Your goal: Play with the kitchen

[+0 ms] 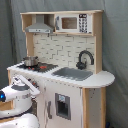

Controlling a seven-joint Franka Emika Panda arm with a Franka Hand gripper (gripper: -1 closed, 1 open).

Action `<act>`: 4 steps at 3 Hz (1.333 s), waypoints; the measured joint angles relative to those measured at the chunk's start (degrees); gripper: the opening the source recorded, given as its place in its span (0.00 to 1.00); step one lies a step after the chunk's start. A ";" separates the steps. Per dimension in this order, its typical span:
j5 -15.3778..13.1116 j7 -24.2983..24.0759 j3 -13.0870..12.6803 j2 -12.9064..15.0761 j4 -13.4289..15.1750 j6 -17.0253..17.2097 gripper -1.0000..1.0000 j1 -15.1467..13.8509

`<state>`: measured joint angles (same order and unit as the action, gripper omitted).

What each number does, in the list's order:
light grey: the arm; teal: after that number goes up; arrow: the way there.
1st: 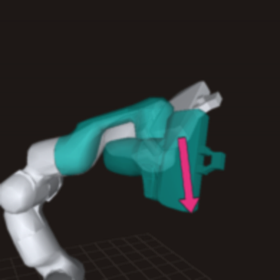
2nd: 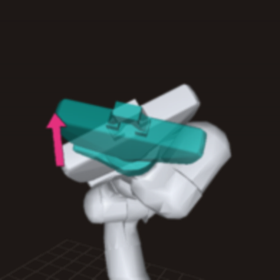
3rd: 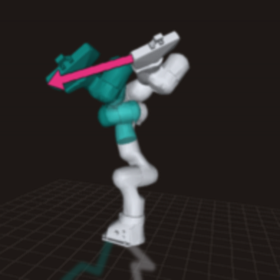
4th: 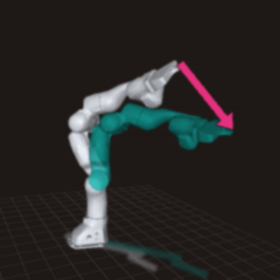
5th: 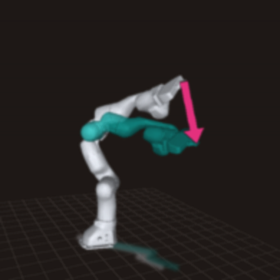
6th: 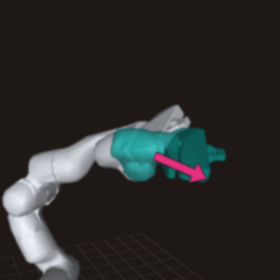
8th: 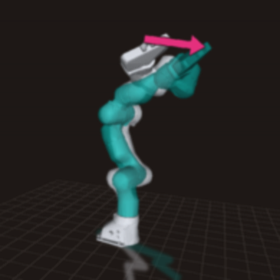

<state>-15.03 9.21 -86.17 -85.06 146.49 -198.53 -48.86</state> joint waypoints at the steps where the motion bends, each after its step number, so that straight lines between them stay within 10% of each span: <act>1: 0.04 0.00 0.00 0.00 -0.01 0.00 0.00 0.00; 4: 1.26 14.78 -0.73 -0.01 0.73 1.51 0.00 0.49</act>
<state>-13.77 23.99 -86.90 -85.08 147.22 -197.03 -48.37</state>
